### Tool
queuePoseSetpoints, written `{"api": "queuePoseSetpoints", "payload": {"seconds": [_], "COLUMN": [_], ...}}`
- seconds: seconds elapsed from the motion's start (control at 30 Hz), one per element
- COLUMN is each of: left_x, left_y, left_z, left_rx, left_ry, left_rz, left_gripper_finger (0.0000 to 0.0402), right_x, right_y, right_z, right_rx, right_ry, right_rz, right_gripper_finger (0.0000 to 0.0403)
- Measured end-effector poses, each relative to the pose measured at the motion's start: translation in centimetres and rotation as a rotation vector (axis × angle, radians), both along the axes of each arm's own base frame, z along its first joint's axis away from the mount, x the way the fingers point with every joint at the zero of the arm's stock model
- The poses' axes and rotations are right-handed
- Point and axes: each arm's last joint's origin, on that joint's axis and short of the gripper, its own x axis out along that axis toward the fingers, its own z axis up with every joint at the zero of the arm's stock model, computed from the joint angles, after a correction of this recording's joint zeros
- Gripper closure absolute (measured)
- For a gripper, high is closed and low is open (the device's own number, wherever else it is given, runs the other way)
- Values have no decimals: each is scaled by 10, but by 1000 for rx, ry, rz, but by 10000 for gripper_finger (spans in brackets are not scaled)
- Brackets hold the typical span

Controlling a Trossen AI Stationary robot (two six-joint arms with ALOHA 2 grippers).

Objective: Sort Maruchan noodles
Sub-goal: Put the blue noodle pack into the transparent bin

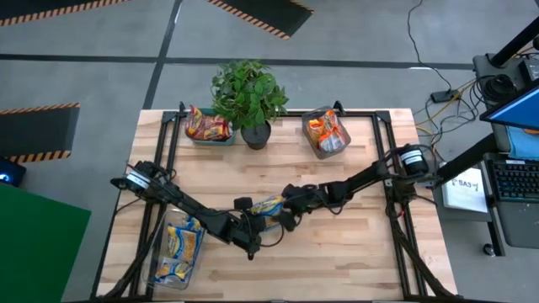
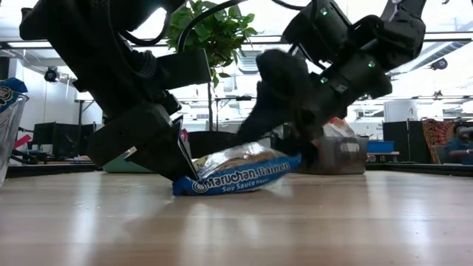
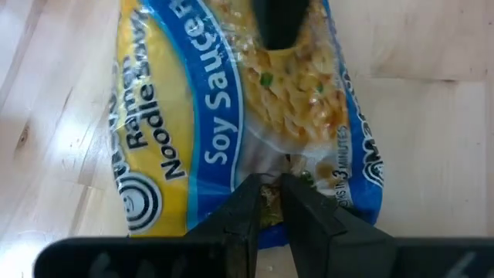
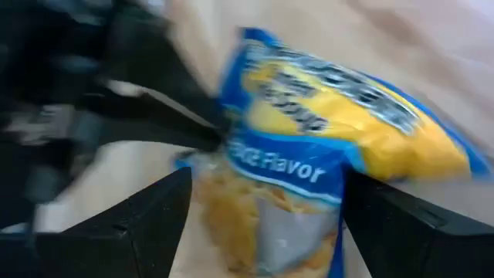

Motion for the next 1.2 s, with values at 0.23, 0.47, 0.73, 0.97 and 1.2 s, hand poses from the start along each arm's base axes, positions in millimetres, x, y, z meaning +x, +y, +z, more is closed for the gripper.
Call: {"api": "queuePoseSetpoints", "payload": {"seconds": [0.23,0.47,0.73,0.97,1.2], "left_x": [0,0,-12,-30,-60], "left_y": [0,0,-2,-4,-12], "left_z": [0,-1,9,51,106], "left_rx": [4,7,69,188,359], "left_ry": [-2,-4,43,-47,-239], "left_rz": [2,4,-15,5,5], "left_gripper_finger": [363,363,363,363,363], "right_x": [6,7,6,6,4], "right_y": [4,3,2,2,2], "right_z": [8,7,6,16,41], "right_rx": [14,20,22,-16,-69], "right_ry": [-130,-122,-98,-131,-215], "right_rz": [73,63,58,82,112], "right_gripper_finger": [120,196,323,392,394]}}
